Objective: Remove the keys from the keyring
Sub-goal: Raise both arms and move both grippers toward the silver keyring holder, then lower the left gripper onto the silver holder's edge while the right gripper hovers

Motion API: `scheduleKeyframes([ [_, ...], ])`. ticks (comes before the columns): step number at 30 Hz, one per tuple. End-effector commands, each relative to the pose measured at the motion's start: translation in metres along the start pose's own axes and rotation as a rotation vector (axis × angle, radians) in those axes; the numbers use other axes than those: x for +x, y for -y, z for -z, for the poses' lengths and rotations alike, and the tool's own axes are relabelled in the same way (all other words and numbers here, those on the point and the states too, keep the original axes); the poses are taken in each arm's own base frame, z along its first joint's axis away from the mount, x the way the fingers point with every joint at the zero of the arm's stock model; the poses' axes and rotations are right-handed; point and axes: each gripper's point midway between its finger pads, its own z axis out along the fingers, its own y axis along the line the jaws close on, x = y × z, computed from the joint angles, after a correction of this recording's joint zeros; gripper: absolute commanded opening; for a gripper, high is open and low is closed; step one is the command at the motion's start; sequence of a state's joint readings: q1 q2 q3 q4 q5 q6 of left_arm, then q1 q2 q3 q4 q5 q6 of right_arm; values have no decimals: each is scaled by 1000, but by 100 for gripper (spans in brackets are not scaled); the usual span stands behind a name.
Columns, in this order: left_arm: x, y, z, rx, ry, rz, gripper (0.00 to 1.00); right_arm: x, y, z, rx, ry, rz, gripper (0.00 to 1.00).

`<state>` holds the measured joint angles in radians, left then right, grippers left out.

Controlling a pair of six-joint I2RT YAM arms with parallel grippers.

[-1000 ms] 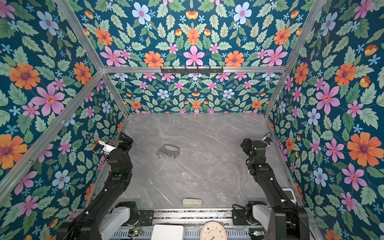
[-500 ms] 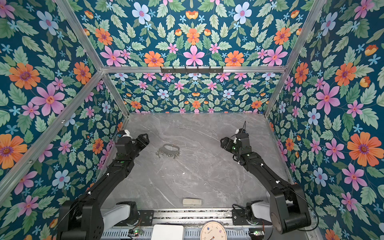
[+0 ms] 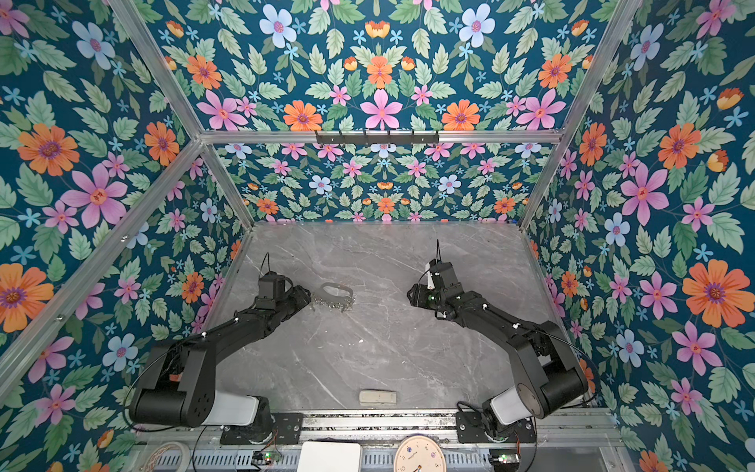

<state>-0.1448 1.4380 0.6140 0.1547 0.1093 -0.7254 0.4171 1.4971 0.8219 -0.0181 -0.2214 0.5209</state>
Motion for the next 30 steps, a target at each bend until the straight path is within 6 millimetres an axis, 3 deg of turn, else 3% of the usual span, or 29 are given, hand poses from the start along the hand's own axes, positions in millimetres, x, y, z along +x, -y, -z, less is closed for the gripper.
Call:
scheduleKeyframes([
  [1,-16,10,-5,20,46,-16,60,1,-2,-2,-12,-6,3,62],
  [11,-25,15,-26,-39,29,-115,52,4,-2,-10,-19,-30,2,59],
  [16,-10,80,-25,8,14,-341,60,7,2,-14,0,-48,7,58],
  [21,18,110,-33,55,-85,-481,55,11,6,-16,9,-63,9,55],
  [26,40,106,-33,15,-150,-564,55,15,8,-15,18,-75,15,55],
  [30,23,88,-30,-78,-58,-519,56,15,8,-15,13,-70,12,54],
])
